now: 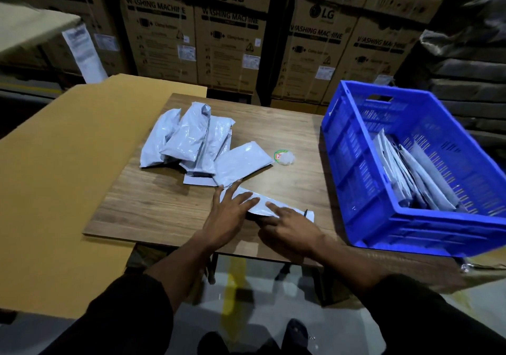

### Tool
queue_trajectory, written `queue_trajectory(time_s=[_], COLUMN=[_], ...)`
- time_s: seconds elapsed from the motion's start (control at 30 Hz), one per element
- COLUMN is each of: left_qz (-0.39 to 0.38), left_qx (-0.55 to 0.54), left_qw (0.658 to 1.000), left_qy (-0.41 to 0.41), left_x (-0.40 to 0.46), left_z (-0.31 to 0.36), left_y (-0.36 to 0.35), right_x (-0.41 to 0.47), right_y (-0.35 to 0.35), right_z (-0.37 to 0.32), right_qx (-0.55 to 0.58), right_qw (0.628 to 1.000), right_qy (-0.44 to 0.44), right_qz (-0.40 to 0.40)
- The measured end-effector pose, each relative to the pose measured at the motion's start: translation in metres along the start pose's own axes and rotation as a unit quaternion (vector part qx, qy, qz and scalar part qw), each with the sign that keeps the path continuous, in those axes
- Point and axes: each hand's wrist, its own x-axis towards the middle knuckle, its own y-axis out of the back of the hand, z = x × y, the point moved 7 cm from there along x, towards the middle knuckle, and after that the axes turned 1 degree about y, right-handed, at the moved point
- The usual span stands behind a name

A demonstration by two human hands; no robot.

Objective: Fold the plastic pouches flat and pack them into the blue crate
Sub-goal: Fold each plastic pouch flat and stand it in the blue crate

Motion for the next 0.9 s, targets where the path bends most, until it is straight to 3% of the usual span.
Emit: queue_trajectory(time_s=[0.03, 0.2, 0.3, 0.5, 0.73, 0.9], left_qz=[0.007, 0.035, 0.048, 0.059, -0.098, -0.119], left_qx=[0.005, -0.021, -0.051, -0.118, -0.039, -0.004], left_qw=[1.000, 0.989, 0.989, 0.983, 0.987, 0.988], left_qy=[0.007, 0.140, 0.127, 0.127, 0.117, 0.094], left_x=[0.002, 0.001, 0.000, 0.035, 0.056, 0.064], left_z=[-0.001, -0.005, 0.016, 0.062, 0.084, 0.109], left_y=[0.005, 0.018, 0.008, 0.002, -0.054, -0.073], right_x=[0.001, -0.007, -0.032, -0.083, -0.153, -0.210], right_y=[0.007, 0.036, 0.060, 0.104, 0.139, 0.146], right_z=[0.006, 0.051, 0.077, 0.127, 0.201, 0.259], right_qx=[-0.003, 0.054, 0.095, 0.118, 0.122, 0.078], right_qw=[1.000, 0.993, 0.970, 0.929, 0.874, 0.845], right_qy=[-0.014, -0.059, -0.091, -0.135, -0.214, -0.259], right_qz=[-0.019, 0.089, 0.204, 0.324, 0.419, 0.461])
